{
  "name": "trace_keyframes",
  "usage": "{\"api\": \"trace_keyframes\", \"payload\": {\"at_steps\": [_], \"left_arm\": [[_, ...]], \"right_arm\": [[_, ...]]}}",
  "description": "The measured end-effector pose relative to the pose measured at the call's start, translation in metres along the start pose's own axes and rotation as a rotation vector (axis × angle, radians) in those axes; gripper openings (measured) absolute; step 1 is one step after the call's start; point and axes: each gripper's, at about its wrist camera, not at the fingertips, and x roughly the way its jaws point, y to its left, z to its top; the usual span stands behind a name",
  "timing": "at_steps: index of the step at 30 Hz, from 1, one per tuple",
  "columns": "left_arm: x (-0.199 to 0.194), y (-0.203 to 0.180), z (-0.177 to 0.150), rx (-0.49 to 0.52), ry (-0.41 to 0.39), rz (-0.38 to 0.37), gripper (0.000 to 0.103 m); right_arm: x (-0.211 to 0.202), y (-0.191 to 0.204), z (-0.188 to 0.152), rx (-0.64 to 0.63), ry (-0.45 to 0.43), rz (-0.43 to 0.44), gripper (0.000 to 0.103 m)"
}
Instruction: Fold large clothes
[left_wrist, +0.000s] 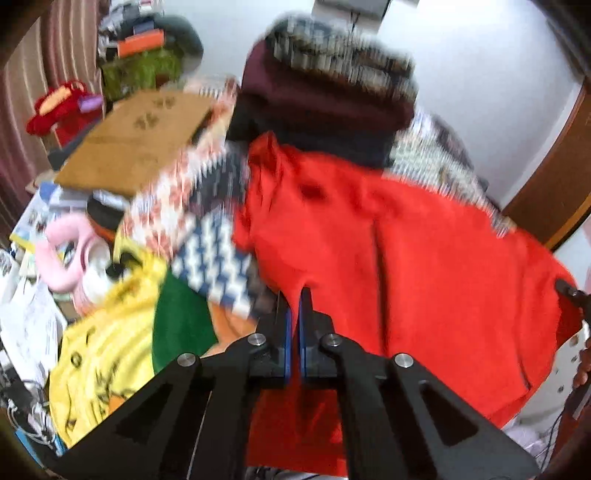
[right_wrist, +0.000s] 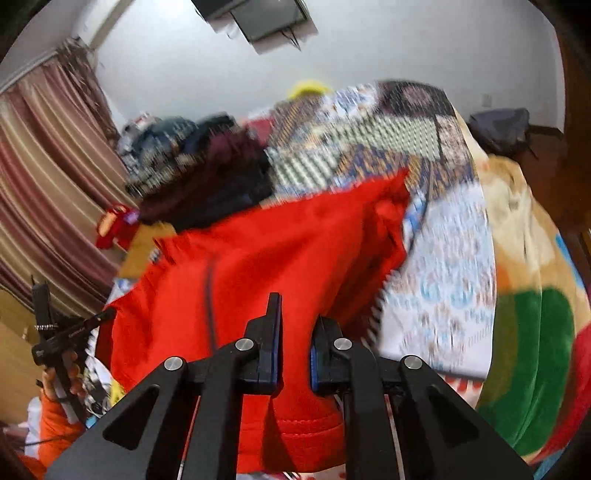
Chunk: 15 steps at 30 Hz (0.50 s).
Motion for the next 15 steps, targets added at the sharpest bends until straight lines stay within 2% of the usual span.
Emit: {"api": "trace_keyframes", "payload": {"at_steps": [3,7,9,12,15], "left_arm": [[-0.021,-0.009,0.026,0.018,-0.086,-0.046,0.001],[-0.029,-0.02,0.058,0.046,-0.154,-0.055,0.001],[-0.027,-0.017,0.076,0.031,-0.181,-0.067,0.001],[-0.015,-0.01,0.104,-0.006,-0.211,-0.045,0.001],[0.006,0.002,0.127,-0.055,-0.211,-0.026,0.001]], "right_arm": [[-0.002,0.008,0.022,-0.013,-0.052,0.006,0.01],[0.003,0.005,0.049,-0.015,-0.097,-0.008,0.01],[0.01,0.001,0.062,-0.012,-0.111,-0.024,0.01],[0.032,-0.009,0.085,-0.001,-0.11,-0.055,0.01],[0.059,-0.019,0.102,0.016,-0.095,-0.074,0.01]]}}
